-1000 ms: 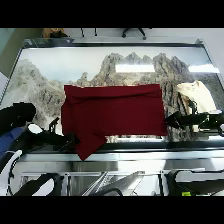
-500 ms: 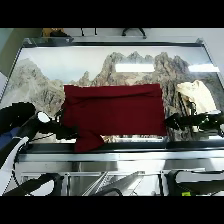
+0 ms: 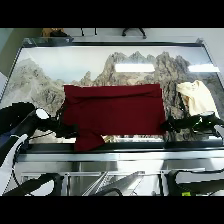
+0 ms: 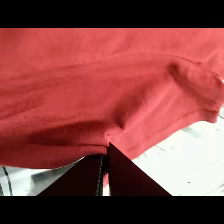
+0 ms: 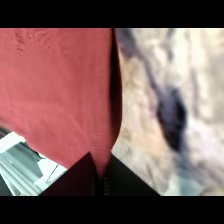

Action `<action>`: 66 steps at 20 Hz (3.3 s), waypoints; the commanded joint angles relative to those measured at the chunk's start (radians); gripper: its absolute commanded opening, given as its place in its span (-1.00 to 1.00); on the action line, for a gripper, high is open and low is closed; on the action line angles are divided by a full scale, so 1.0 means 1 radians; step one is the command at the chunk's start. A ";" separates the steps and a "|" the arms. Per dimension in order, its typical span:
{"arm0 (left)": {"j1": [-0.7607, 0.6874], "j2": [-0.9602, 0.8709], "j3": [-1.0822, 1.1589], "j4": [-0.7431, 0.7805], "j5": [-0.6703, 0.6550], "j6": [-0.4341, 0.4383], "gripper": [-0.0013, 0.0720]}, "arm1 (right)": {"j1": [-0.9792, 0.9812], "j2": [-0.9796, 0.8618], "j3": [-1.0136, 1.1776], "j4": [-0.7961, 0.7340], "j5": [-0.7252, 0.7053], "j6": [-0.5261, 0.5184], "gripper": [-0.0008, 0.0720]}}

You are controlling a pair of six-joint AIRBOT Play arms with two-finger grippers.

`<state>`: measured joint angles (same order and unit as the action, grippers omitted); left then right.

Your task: Fold the shirts.

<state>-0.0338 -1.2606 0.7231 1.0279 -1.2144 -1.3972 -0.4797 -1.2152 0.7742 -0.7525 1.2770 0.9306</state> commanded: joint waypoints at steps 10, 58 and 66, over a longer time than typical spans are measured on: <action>0.132 0.345 0.039 0.095 -0.059 -0.043 -0.92 | -0.061 0.160 0.021 -0.002 0.066 0.154 -0.92; -0.104 -0.647 1.264 0.094 -0.108 -0.070 -0.91 | 0.148 -0.329 0.513 0.229 -0.293 -0.124 0.90; -0.291 -0.739 1.264 0.093 -0.066 -0.097 -0.91 | 0.163 -0.284 0.639 0.333 -0.061 -0.093 -0.92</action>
<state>-0.2558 -1.9583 1.9877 1.1213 -1.2999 -1.4788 -0.3195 -1.5276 1.3510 -0.4866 1.0878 0.8112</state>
